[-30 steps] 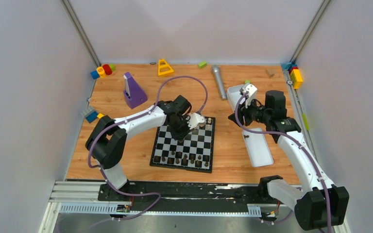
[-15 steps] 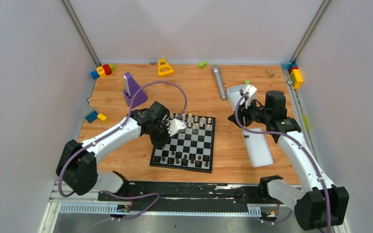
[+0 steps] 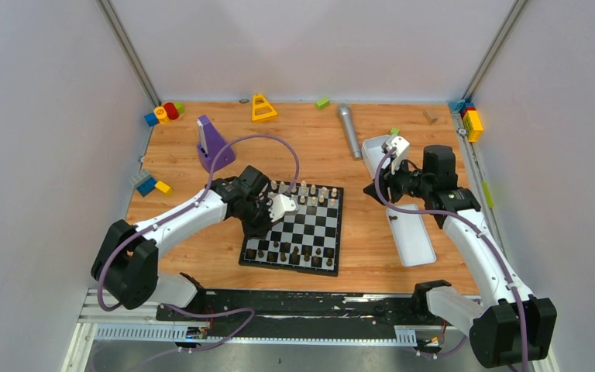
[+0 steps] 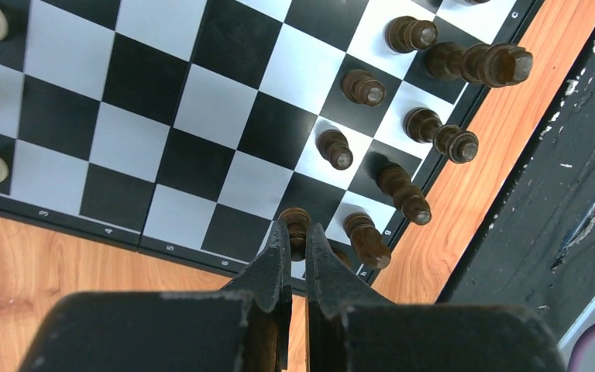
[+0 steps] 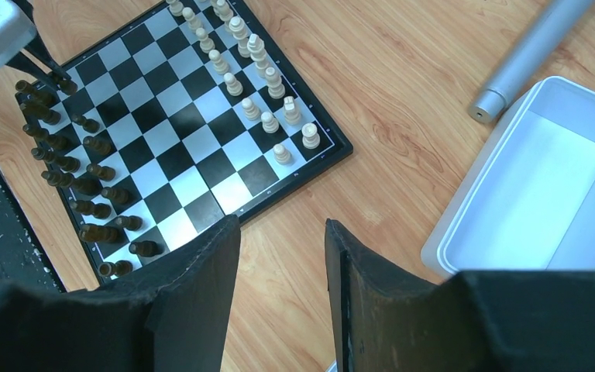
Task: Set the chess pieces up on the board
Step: Place the chess piece on the chessboard.
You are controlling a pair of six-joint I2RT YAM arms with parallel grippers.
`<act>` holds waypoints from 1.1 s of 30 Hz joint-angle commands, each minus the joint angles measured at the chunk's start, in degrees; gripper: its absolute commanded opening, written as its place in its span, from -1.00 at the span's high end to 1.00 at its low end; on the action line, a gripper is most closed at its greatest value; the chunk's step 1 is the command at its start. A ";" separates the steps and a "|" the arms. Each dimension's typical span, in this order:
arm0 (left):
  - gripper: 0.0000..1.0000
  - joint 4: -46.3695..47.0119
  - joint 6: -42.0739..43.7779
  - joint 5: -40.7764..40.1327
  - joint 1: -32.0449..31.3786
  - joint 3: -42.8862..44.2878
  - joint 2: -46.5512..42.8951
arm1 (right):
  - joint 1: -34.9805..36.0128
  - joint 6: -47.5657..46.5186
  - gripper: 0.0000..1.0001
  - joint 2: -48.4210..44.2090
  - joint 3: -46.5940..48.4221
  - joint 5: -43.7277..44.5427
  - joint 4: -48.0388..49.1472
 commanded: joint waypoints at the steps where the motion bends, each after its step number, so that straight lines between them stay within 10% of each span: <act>1: 0.89 2.12 1.21 1.59 0.09 -0.99 1.47 | -0.35 -0.93 0.09 0.11 0.14 -1.38 0.65; 33: 0.62 3.30 0.52 1.22 -2.02 -2.90 3.51 | -0.50 -1.19 0.06 1.08 0.27 -2.06 0.00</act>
